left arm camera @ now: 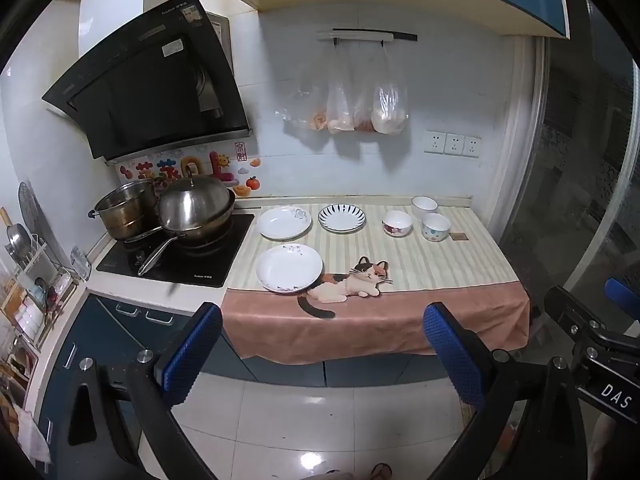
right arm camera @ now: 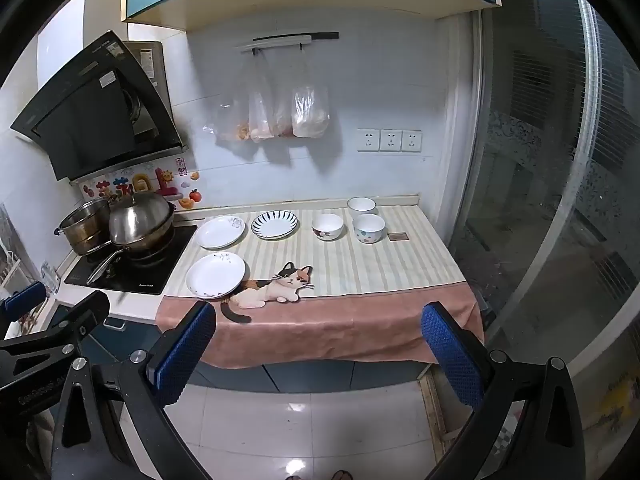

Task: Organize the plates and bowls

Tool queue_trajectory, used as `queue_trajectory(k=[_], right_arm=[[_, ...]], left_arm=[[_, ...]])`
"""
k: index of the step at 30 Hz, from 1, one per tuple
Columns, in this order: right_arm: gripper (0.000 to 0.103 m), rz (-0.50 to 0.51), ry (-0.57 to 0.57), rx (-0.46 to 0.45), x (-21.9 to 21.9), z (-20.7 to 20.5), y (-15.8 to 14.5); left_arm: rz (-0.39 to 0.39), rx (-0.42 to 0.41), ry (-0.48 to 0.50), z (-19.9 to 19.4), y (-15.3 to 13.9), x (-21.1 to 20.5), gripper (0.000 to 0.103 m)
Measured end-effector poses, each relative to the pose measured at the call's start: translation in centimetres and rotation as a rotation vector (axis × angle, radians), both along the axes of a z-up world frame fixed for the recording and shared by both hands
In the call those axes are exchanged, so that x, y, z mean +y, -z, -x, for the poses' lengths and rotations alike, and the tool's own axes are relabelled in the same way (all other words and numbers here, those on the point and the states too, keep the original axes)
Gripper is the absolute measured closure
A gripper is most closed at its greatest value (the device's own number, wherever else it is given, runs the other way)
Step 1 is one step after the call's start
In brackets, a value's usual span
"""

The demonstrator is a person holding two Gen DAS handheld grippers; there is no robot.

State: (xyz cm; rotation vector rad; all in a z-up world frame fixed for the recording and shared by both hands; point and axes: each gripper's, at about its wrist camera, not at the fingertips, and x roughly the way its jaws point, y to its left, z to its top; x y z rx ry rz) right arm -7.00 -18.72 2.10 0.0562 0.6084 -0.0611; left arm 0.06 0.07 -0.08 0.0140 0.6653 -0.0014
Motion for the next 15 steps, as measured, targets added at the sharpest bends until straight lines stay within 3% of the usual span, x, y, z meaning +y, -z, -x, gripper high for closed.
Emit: queue_trajectory(k=[15], right_arm=[[0.0, -0.002, 0.012, -0.006, -0.1, 0.0, 0.1]], left_arm=[[-0.004, 0.002, -0.002, 0.3, -0.3, 0.2, 0.0]])
